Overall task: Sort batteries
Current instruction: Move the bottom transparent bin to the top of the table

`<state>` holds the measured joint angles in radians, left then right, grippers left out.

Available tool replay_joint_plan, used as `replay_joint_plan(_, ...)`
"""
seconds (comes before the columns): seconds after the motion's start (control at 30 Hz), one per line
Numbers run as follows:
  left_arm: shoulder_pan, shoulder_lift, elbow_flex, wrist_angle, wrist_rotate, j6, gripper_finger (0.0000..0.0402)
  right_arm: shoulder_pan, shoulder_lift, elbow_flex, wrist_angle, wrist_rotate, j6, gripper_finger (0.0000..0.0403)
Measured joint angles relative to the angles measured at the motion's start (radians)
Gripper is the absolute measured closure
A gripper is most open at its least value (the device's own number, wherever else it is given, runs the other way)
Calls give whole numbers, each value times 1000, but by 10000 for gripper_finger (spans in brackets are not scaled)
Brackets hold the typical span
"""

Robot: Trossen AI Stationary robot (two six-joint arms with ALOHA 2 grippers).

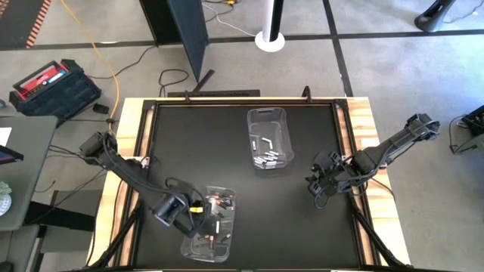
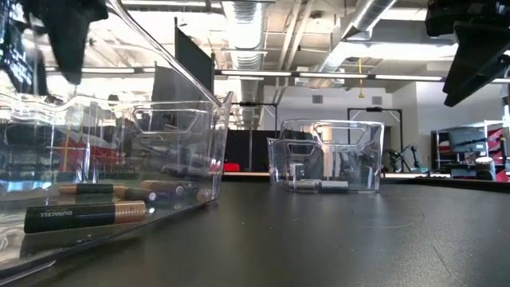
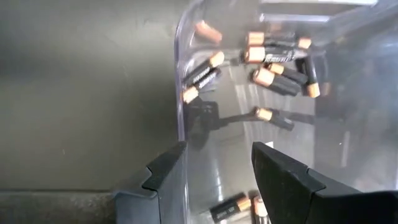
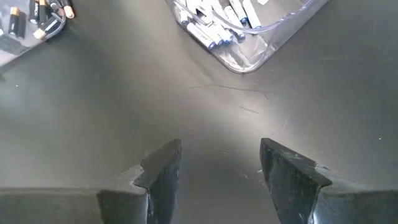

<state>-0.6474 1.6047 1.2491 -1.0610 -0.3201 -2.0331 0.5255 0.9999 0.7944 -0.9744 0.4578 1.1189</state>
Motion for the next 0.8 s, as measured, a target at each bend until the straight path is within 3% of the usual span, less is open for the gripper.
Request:
replay_joint_plan(0.33, -48, 0, -8, 6, 36, -85, 227, 0, 0, 0, 21, -11, -6, 168)
replay_joint_plan(0.57, -44, 0, -116, 160, 46, -121, 227, 0, 0, 0, 25, -11, -10, 168)
replay_joint_plan(0.8, -44, 0, -197, 228, 137, -156, 227, 0, 0, 0, 48, -12, -28, 168)
